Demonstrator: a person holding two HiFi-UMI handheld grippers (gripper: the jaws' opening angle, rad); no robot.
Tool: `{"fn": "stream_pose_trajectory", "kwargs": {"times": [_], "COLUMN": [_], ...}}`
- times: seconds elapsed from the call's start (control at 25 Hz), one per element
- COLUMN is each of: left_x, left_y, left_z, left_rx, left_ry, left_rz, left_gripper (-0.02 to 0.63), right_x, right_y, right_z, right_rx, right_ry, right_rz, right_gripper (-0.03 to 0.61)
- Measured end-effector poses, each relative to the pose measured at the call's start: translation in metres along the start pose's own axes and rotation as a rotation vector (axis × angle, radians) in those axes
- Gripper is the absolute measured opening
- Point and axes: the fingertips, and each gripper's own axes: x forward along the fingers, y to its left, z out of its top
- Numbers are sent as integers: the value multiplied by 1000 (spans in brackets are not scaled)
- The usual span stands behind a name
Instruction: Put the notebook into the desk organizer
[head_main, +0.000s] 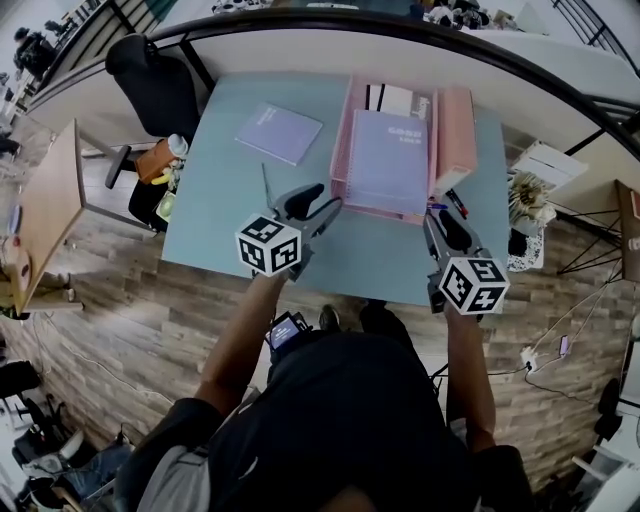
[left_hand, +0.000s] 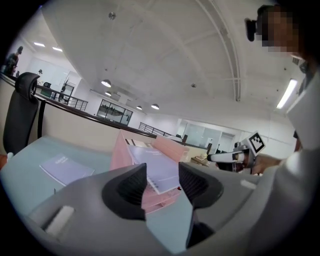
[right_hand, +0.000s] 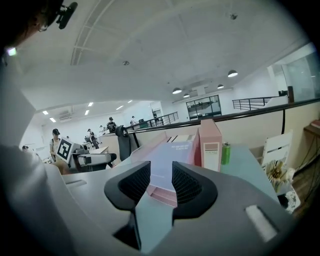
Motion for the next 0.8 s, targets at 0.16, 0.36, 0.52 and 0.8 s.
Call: {"fn": "stream_pose_trajectory", "kwargs": {"times": [0.16,0.36,0.52,0.8], "left_x": [19,38,47,61], "left_y": [6,11,16,18], "left_z": [-14,-26,-36,-47], "left_rx": [-47,-118,-186,-279], "left_ry": [32,49,58,73], "left_rz": [-1,15,26,20], "left_gripper": [242,243,244,244], "right_x": [20,38,52,70], "right_y": [-16,-35,-40,-42], "right_z": [-15,-32,-46,-56], "right_rx": [50,116,210,349], "right_ry": [49,105,132,159], "right_rz": [10,19,66,133], "right_gripper": [115,117,133,149]}}
